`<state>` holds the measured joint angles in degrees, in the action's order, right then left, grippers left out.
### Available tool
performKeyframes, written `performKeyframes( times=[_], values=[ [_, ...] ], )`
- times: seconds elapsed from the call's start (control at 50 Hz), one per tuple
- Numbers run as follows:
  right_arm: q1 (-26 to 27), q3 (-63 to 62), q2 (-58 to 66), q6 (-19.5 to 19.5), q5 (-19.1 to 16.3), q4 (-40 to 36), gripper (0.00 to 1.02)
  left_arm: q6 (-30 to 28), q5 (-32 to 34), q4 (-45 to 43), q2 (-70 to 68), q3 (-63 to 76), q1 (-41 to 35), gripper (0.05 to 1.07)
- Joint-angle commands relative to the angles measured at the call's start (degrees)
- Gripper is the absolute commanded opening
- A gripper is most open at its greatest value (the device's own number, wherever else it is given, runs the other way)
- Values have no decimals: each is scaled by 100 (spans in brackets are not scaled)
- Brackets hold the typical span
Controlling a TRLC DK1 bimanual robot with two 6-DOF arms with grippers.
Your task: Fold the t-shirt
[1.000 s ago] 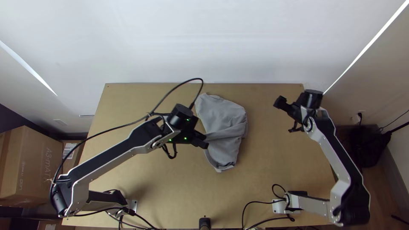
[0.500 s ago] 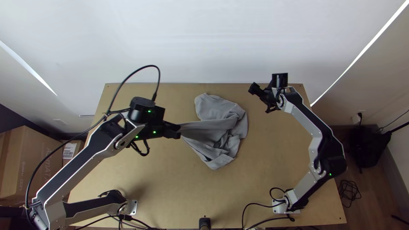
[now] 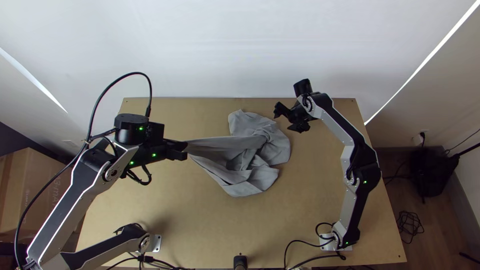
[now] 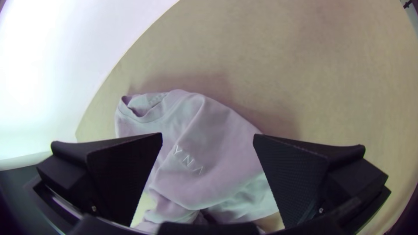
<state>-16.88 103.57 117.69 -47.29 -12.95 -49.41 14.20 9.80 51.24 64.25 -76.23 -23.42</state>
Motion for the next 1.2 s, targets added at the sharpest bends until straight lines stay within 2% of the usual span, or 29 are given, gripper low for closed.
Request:
performKeyframes(
  times=[0.0,0.06,0.14,0.26,0.34,0.48,0.54,0.62,0.66,1.18],
  values=[
    [19,49,-150,-132,-58,-315,96,-259,39,114,-229,2,303,8],
    [80,-100,-211,-35,-85,-385,96,-356,233,149,-290,38,584,8],
    [212,-399,-273,281,-199,-385,96,-462,382,149,-352,126,892,8],
    [520,-909,-387,730,-779,-368,95,-620,444,158,-422,266,1252,8],
    [704,-1155,-457,967,-1043,-333,90,-646,584,167,-483,354,1489,8],
    [933,-1454,-484,1213,-1579,-333,86,-681,593,202,-571,451,1665,8],
    [941,-1550,-484,1319,-1667,-333,85,-681,593,211,-615,495,1736,8],
    [941,-1656,-457,1345,-1693,-236,71,-681,672,228,-668,530,1841,8],
    [933,-1735,-457,1345,-1702,-122,67,-681,681,237,-686,547,1876,8],
    [484,-2271,-914,1248,-1834,36,67,-708,698,307,-879,802,2175,8]
  ],
)
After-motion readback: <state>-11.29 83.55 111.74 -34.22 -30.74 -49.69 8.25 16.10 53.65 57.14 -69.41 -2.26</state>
